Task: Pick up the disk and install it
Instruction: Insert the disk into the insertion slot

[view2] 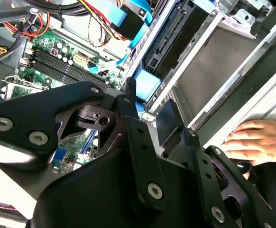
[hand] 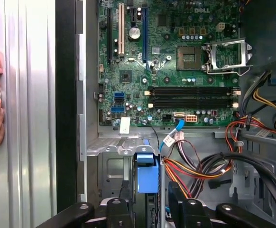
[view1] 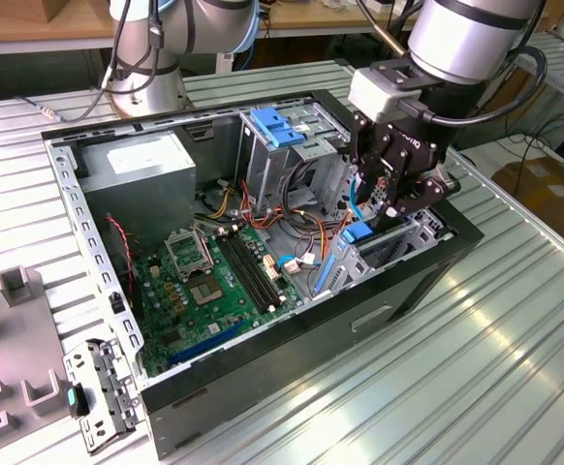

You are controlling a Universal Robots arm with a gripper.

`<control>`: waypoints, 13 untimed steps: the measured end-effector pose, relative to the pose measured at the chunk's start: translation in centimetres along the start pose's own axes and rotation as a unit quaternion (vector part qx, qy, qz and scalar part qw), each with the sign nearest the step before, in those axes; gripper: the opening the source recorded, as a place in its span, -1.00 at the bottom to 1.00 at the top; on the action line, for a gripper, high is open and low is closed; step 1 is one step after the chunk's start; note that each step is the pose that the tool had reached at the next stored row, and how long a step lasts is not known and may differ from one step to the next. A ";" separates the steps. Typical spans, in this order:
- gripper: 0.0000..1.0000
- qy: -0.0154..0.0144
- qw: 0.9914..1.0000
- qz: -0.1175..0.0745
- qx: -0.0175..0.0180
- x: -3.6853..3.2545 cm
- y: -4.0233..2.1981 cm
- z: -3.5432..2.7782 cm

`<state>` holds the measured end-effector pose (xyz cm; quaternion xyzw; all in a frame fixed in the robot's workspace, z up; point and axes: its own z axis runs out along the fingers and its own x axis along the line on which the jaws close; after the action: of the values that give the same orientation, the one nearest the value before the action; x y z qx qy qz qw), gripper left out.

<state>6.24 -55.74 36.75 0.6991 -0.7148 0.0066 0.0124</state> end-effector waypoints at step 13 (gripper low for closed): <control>-0.79 0.000 1.000 0.000 0.000 0.00 -0.01 1.17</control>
<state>6.24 -55.78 35.58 0.6992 -0.7148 0.0067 0.0124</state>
